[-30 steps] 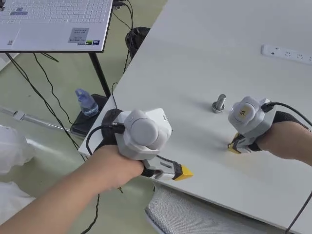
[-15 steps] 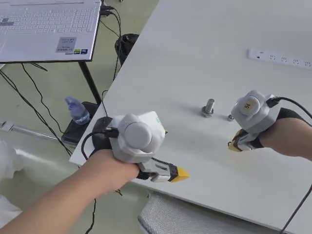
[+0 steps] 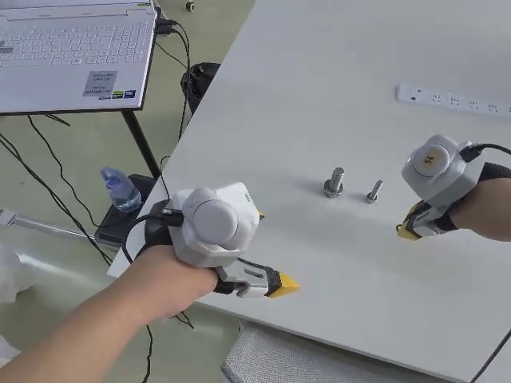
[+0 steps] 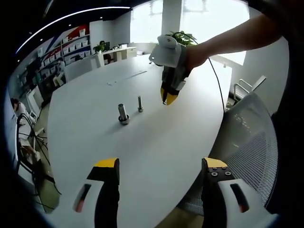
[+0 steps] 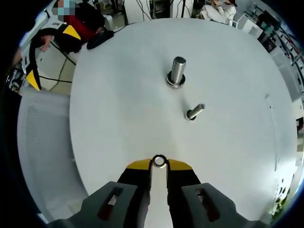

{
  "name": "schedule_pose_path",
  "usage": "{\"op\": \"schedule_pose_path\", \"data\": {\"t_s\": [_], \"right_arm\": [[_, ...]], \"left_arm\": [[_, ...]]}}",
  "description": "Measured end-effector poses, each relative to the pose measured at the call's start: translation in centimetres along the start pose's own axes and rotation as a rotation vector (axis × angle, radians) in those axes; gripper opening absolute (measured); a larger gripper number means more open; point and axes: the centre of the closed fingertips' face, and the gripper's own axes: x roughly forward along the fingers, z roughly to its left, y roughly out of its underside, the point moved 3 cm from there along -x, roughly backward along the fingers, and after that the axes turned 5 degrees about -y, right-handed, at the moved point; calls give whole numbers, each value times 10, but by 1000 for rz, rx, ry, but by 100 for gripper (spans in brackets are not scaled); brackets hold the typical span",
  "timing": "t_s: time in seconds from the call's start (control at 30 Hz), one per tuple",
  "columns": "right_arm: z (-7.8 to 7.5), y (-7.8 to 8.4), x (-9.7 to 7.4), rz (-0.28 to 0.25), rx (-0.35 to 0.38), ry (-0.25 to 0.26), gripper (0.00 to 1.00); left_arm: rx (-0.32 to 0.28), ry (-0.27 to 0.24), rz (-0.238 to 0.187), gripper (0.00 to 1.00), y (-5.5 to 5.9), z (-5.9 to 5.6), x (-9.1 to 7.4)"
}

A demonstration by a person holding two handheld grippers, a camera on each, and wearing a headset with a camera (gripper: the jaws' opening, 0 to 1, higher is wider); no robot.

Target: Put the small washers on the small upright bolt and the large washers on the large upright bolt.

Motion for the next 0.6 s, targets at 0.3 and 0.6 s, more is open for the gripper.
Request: {"op": "schedule_pose_path", "data": {"t_s": [0.3, 0.6], "right_arm": [[-13, -4, -9, 16, -12, 8, 11], [-32, -18, -21, 1, -27, 34, 11]], "left_arm": [[-5, 2, -3, 70, -1, -2, 0], [-4, 7, -4, 69, 0, -3, 1]]}}
